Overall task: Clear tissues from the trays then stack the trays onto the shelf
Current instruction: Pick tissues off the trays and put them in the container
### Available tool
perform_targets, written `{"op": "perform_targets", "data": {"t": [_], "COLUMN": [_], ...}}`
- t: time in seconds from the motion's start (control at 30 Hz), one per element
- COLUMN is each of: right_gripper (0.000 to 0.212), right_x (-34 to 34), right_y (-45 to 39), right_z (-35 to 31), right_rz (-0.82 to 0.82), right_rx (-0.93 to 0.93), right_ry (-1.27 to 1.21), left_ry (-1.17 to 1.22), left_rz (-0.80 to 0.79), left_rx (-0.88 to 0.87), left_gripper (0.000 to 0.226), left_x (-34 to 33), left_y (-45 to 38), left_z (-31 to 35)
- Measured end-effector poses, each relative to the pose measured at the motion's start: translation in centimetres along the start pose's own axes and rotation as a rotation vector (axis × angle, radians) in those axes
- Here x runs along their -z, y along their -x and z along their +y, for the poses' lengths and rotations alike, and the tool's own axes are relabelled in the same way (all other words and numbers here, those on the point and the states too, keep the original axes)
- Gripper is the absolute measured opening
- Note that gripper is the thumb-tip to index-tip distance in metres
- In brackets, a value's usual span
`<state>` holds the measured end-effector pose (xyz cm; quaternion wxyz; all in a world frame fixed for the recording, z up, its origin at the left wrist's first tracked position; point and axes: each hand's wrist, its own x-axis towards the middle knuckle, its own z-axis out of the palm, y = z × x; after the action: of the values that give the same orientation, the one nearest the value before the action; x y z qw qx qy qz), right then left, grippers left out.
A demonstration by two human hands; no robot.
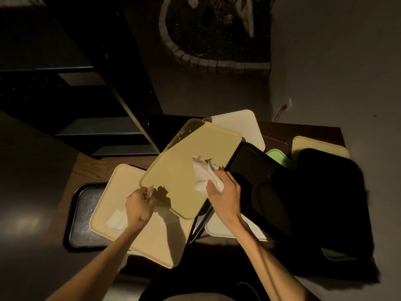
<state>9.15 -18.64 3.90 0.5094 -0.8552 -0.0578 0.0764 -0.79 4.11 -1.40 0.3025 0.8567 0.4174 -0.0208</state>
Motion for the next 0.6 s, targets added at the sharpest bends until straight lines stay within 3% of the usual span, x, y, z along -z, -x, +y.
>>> {"op": "perform_targets", "data": {"t": [0.07, 0.2, 0.3, 0.37, 0.5, 0.6], "right_gripper": [0.025, 0.025, 0.026, 0.027, 0.027, 0.026], "right_x": [-1.6, -4.9, -7.1, -8.4, -10.5, -11.9], "right_y": [0.3, 1.2, 2.6, 3.9, 6.0, 6.8], "right_z": [-1.1, -2.7, -3.5, -3.6, -3.2, -3.4], "right_rz": [-0.070, -0.194, -0.314, -0.399, -0.500, -0.539], "right_rx": [0.018, 0.040, 0.089, 0.115, 0.079, 0.080], "right_ry": [-0.031, -0.034, -0.003, 0.033, 0.108, 0.188], "left_ry": [0.046, 0.111, 0.118, 0.104, 0.072, 0.133], "left_rz": [0.058, 0.145, 0.079, 0.015, -0.093, -0.175], "left_rx": [0.004, 0.116, 0.188, 0.226, 0.305, 0.341], "left_gripper": [0.035, 0.041, 0.029, 0.008, 0.052, 0.070], "left_x": [1.0, 3.4, 4.2, 4.4, 3.8, 3.0], "left_y": [-0.2, 0.6, 1.1, 1.3, 1.2, 0.6], "left_z": [-1.6, -4.8, -8.2, -10.3, -12.5, -13.1]}}
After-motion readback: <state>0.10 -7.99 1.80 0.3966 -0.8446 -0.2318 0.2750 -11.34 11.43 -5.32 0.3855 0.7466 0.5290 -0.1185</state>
